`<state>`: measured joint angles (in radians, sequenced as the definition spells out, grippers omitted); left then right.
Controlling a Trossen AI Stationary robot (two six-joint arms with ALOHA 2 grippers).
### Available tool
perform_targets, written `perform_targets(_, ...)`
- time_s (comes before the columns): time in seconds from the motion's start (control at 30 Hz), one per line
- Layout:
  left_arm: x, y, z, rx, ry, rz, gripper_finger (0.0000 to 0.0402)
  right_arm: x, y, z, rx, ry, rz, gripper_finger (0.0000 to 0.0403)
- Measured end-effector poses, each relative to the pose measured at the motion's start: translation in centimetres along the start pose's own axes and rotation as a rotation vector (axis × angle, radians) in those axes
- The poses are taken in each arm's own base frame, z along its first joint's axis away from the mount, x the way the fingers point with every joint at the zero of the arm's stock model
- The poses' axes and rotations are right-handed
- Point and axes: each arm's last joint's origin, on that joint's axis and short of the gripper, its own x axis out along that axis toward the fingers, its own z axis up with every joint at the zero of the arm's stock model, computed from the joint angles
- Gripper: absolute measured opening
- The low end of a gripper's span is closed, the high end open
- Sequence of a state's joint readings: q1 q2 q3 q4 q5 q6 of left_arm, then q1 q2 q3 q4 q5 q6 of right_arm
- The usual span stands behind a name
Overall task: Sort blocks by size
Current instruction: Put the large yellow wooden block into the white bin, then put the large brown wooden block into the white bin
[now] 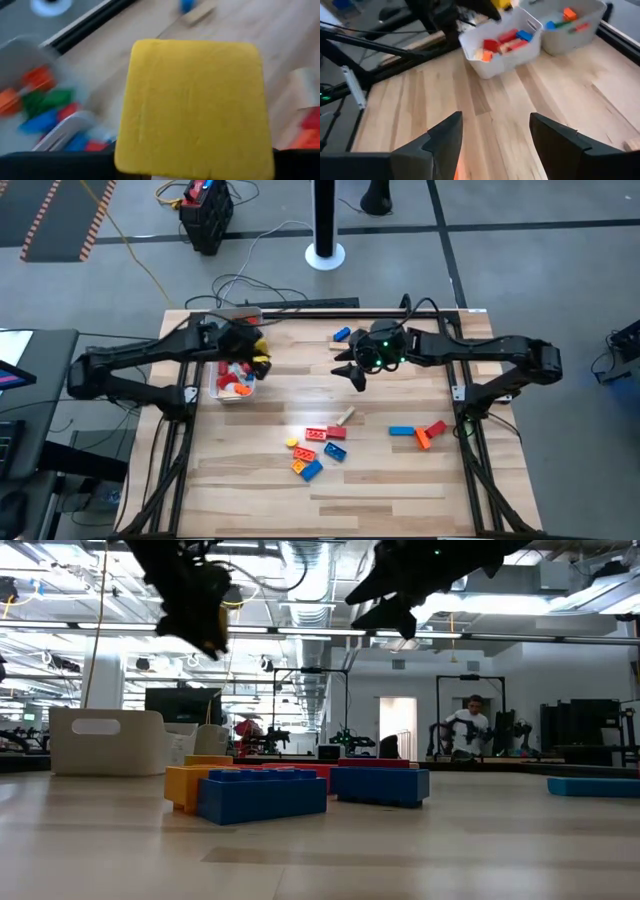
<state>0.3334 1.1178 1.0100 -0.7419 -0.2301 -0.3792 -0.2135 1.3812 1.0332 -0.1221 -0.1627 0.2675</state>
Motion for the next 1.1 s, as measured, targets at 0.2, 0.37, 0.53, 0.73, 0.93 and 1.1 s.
perform_targets(0.2, 0.3, 2.8, -1.6, 0.023, 0.233, 0.127, 0.0131, 0.6, 0.5, -0.4, 0.022, -0.002, -0.05, 0.0258)
perform_targets(0.37, 2.3, 4.4, -4.7, -0.013, 0.478, 0.101, 0.0133, 1.2, 0.9, -0.8, 0.049, 0.004, -0.079, 0.0258)
perform_targets(0.53, 3.2, 5.2, -6.6, -0.05, 0.598, 0.042, 0.0171, 1.2, 0.6, -1.6, 0.085, 0.086, -0.109, 0.0258)
perform_targets(0.73, 2.4, 5.4, -5.6, -0.056, 0.591, 0.026, 0.024, 0.5, 0.9, -3.4, 0.096, 0.283, -0.113, 0.0258)
perform_targets(0.93, 1.6, 4.8, -2.8, -0.081, 0.421, -0.011, 0.0269, 0.8, 3.9, -6.4, -0.065, 0.507, -0.003, 0.0258)
perform_targets(1.1, 1.4, 3.9, -0.8, -0.13, 0.262, -0.055, 0.0268, 1.7, 5.5, -8.0, -0.243, 0.559, -0.007, 0.0258)
